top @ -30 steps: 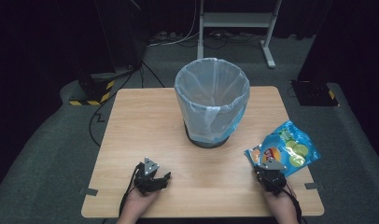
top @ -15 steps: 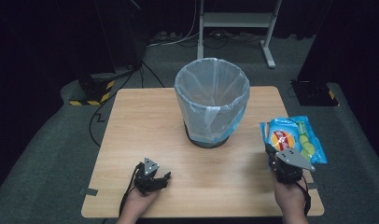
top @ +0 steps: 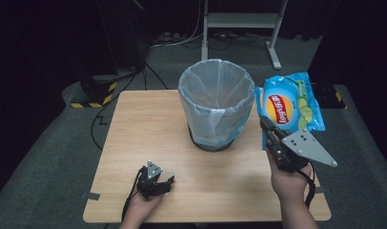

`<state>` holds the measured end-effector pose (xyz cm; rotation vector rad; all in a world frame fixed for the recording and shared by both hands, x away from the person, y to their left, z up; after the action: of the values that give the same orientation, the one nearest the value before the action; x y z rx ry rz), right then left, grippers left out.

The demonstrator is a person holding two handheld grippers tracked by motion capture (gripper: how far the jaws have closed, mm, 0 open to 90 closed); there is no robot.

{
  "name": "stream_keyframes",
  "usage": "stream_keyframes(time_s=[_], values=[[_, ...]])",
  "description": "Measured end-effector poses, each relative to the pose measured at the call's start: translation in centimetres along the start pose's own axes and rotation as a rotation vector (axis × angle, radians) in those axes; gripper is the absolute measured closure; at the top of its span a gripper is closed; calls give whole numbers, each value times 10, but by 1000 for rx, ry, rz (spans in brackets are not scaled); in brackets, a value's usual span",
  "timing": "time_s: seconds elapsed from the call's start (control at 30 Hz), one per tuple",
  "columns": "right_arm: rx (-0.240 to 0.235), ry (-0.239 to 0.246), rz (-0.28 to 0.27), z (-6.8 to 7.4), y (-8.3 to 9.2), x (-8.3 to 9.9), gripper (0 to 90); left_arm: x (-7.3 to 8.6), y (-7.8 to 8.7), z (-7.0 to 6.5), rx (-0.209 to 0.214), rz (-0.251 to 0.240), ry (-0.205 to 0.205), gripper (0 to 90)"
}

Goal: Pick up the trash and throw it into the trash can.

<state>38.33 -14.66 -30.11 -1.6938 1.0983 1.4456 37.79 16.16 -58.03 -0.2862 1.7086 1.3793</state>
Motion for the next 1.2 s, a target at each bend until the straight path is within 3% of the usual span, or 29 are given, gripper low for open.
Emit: stream_keyframes(time_s=[0.27, 0.5, 0.73, 1.0, 1.2], values=[[-100, 72, -85, 49, -24, -53, 900, 0, 0, 0, 1, 0, 6, 309], [-179, 101, -122, 87, -48, -79, 900, 0, 1, 0, 7, -3, 9, 308], [-237, 87, -122, 106, -68, -83, 900, 0, 1, 0, 11, -4, 2, 308], [-305, 11, -105, 113, -85, -80, 900, 0, 1, -1, 8, -3, 0, 308], [-343, -15, -98, 124, -94, -79, 897, 1, 1, -1, 8, -3, 4, 308]])
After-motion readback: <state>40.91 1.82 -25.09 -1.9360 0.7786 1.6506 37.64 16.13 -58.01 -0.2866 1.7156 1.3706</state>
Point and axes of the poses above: each handheld gripper's, and its own axes: y roughly backward along the jaws, x roughly out of its underside, z roughly to its left, the point moved 8 cm from there along -y, roughly forward along the jaws, and after that the axes turned 1 degree about -y, right-handed, at the moved point
